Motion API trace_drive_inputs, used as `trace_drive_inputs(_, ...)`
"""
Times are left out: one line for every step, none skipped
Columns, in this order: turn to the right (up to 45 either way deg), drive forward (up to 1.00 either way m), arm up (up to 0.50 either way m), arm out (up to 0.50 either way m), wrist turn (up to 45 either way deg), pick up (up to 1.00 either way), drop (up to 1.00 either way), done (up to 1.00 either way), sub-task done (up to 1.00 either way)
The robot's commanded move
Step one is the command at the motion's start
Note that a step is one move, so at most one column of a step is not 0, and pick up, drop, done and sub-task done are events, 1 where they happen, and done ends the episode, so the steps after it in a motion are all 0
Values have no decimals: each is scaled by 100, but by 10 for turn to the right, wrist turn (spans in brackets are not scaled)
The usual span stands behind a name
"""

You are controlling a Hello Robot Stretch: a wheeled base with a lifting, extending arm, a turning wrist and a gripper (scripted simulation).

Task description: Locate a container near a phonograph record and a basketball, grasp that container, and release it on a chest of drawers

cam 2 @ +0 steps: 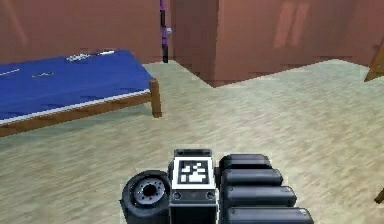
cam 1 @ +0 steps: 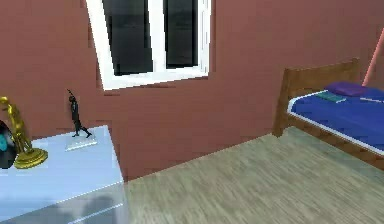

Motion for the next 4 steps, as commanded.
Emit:
trace_drive_inputs(30,0,0,0,0,0,0,0,0)
trace_drive_inputs(0,100,0,0,0,0,0,0,0)
trace_drive_inputs(0,10,0,0,0,0,0,0,0)
trace_drive_inputs(450,0,0,0,0,0,0,0,0)
